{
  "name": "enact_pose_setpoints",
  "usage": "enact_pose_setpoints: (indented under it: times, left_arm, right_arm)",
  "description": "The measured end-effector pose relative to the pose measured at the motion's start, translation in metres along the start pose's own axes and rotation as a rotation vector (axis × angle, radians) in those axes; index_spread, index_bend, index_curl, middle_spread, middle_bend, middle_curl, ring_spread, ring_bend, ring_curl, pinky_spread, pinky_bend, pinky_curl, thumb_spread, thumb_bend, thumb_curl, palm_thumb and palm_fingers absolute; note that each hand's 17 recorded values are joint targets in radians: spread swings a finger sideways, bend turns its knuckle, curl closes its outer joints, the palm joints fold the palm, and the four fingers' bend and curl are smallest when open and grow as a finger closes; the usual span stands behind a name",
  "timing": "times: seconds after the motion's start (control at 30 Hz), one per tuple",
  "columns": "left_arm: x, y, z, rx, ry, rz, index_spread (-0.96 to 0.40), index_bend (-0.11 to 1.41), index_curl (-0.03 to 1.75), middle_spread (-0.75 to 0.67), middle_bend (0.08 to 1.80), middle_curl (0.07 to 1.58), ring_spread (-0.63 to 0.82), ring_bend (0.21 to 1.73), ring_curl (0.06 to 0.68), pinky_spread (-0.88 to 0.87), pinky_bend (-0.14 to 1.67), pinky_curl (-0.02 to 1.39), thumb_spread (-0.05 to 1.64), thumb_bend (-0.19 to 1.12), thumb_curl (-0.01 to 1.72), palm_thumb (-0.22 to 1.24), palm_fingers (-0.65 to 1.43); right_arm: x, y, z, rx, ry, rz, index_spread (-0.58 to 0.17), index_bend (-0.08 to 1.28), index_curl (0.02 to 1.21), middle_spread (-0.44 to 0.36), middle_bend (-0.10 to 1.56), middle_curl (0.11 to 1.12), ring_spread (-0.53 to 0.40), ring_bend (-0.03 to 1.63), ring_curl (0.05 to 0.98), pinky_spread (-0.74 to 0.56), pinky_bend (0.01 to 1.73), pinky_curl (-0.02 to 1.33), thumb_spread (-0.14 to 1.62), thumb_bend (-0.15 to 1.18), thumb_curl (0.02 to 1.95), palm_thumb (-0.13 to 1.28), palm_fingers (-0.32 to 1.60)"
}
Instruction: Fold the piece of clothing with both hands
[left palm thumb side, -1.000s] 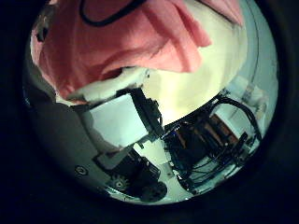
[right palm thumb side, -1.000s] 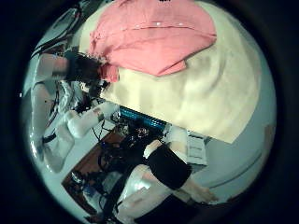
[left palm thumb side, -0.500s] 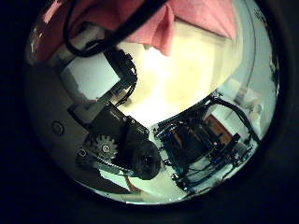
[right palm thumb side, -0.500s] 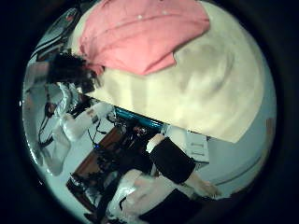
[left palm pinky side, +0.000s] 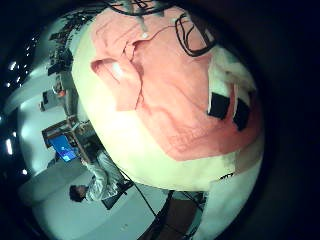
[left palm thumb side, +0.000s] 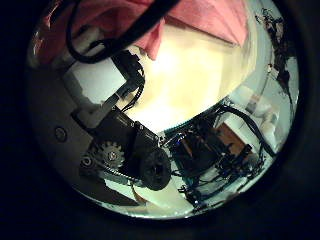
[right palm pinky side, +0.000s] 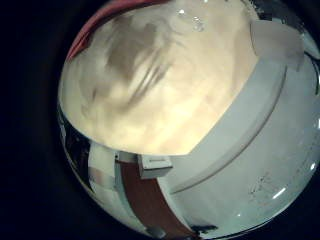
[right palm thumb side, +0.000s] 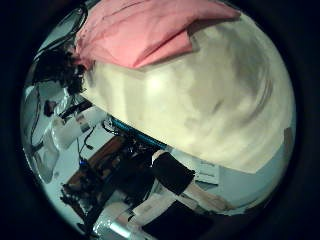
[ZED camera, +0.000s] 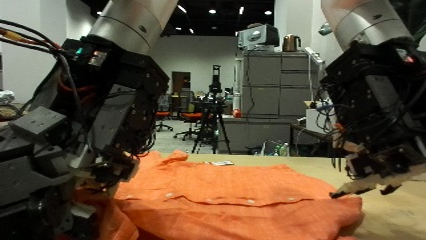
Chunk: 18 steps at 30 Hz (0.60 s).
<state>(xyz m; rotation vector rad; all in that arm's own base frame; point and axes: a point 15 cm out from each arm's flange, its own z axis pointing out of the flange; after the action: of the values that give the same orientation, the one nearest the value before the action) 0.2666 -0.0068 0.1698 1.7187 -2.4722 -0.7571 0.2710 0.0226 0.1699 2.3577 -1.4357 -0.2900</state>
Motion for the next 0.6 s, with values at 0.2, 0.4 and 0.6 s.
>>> enact_pose_setpoints:
  times: [0.2,0.4,0.6]
  left_arm:
    - [0.000,0.004,-0.002,-0.008,0.000,-0.001,-0.73,0.26,1.32,-0.60,0.85,1.07,-0.46,1.31,0.534,-0.65,1.17,0.60,0.96,-0.01,0.78,0.87,1.04]
    - [-0.001,0.007,-0.003,-0.008,0.001,-0.004,-0.73,0.22,1.38,-0.61,0.83,1.09,-0.46,1.30,0.530,-0.65,1.16,0.60,0.97,-0.01,0.80,0.86,1.05]
    - [-0.002,0.009,-0.007,-0.003,0.000,-0.005,-0.72,0.19,1.43,-0.62,0.81,1.11,-0.47,1.29,0.528,-0.65,1.16,0.59,0.97,-0.01,0.81,0.86,1.06]
  right_arm:
    - [-0.010,-0.027,0.007,0.076,0.032,-0.040,-0.313,0.17,0.28,-0.033,0.21,0.34,0.049,0.33,0.268,0.16,0.25,0.32,1.06,-0.02,0.30,0.44,0.19]
    - [-0.018,-0.040,0.007,0.108,0.049,-0.052,-0.294,0.18,0.30,-0.070,0.23,0.35,-0.013,0.35,0.271,0.12,0.20,0.31,1.04,-0.01,0.33,0.56,0.28]
    - [-0.029,-0.046,0.013,0.087,0.063,-0.081,-0.320,0.20,0.32,-0.132,0.27,0.37,-0.112,0.40,0.279,0.01,0.19,0.29,1.00,0.05,0.42,0.80,0.42]
